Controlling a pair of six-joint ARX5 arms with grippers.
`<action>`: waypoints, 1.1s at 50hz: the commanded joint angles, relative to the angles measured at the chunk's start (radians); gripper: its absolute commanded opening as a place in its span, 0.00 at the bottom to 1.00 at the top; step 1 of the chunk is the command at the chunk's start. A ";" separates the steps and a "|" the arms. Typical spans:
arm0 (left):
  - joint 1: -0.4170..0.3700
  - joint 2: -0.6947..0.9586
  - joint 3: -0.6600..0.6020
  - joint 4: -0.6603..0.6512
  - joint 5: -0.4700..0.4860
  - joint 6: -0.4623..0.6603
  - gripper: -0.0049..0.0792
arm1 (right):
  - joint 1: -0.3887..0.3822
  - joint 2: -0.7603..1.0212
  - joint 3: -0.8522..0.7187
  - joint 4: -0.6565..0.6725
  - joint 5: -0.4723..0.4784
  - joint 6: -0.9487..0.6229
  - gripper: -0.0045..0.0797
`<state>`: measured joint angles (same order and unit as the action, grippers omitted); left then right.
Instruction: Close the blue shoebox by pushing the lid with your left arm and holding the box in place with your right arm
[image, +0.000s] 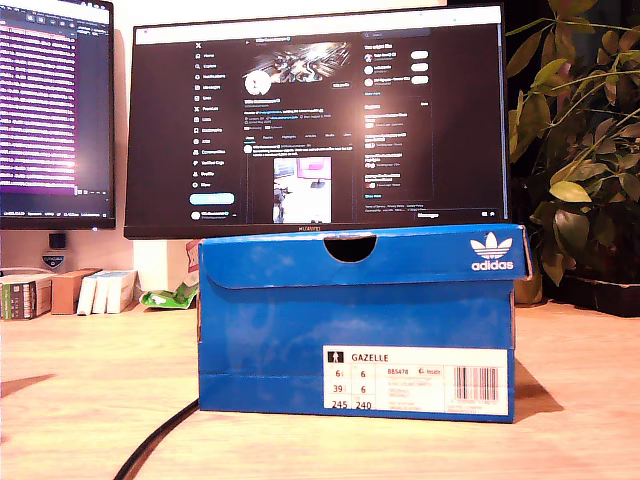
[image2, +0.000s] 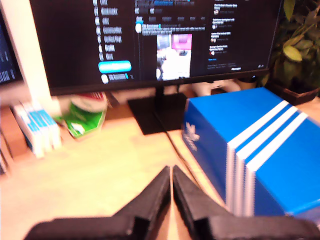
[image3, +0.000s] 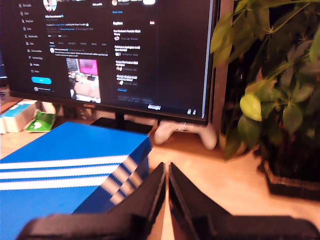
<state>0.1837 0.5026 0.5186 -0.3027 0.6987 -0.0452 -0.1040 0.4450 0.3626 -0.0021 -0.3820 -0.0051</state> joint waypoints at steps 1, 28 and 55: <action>0.001 -0.002 -0.024 -0.014 0.005 -0.090 0.05 | -0.003 -0.005 -0.013 0.003 0.003 0.026 0.04; -0.003 -0.001 -0.024 -0.101 -0.037 -0.120 0.05 | -0.001 -0.074 -0.012 -0.117 0.166 0.013 0.04; -0.023 -0.110 -0.025 -0.093 -0.272 0.029 0.05 | -0.002 -0.184 -0.016 -0.113 0.179 -0.066 0.04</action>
<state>0.1631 0.3973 0.5186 -0.4046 0.4377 -0.0246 -0.1036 0.2710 0.3626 -0.1143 -0.2016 -0.1024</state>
